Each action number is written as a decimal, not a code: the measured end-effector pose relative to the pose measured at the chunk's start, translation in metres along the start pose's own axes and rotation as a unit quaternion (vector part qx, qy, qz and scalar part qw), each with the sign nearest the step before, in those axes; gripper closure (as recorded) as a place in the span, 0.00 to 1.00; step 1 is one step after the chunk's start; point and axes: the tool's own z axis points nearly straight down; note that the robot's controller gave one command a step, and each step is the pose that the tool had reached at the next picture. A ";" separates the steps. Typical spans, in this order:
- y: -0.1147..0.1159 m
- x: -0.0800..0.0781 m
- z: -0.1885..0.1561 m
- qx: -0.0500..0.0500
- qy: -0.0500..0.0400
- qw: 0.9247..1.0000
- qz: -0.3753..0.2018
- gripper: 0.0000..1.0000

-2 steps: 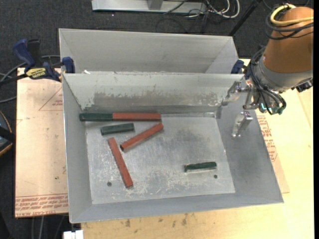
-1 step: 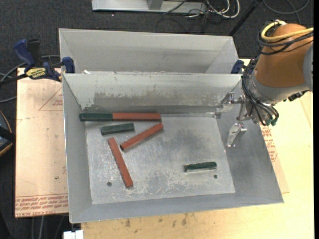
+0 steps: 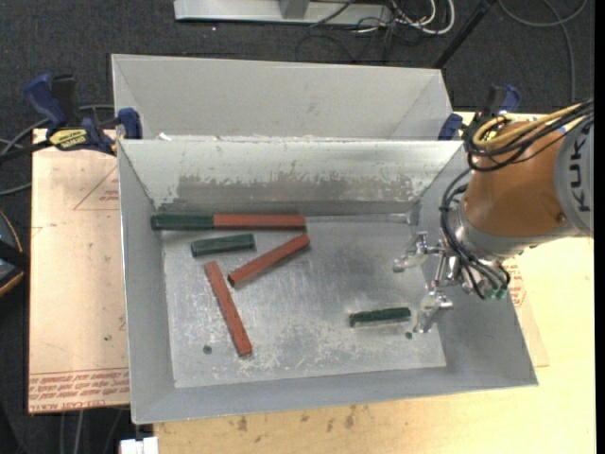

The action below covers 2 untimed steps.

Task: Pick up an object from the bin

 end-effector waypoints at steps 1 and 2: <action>0.053 -0.050 0.051 0.000 -0.004 0.999 -0.045 1.00; 0.053 -0.050 0.051 0.000 -0.004 0.999 -0.045 1.00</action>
Offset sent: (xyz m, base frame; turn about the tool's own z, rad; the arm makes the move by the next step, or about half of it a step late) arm 0.0000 0.0000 0.0000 0.0000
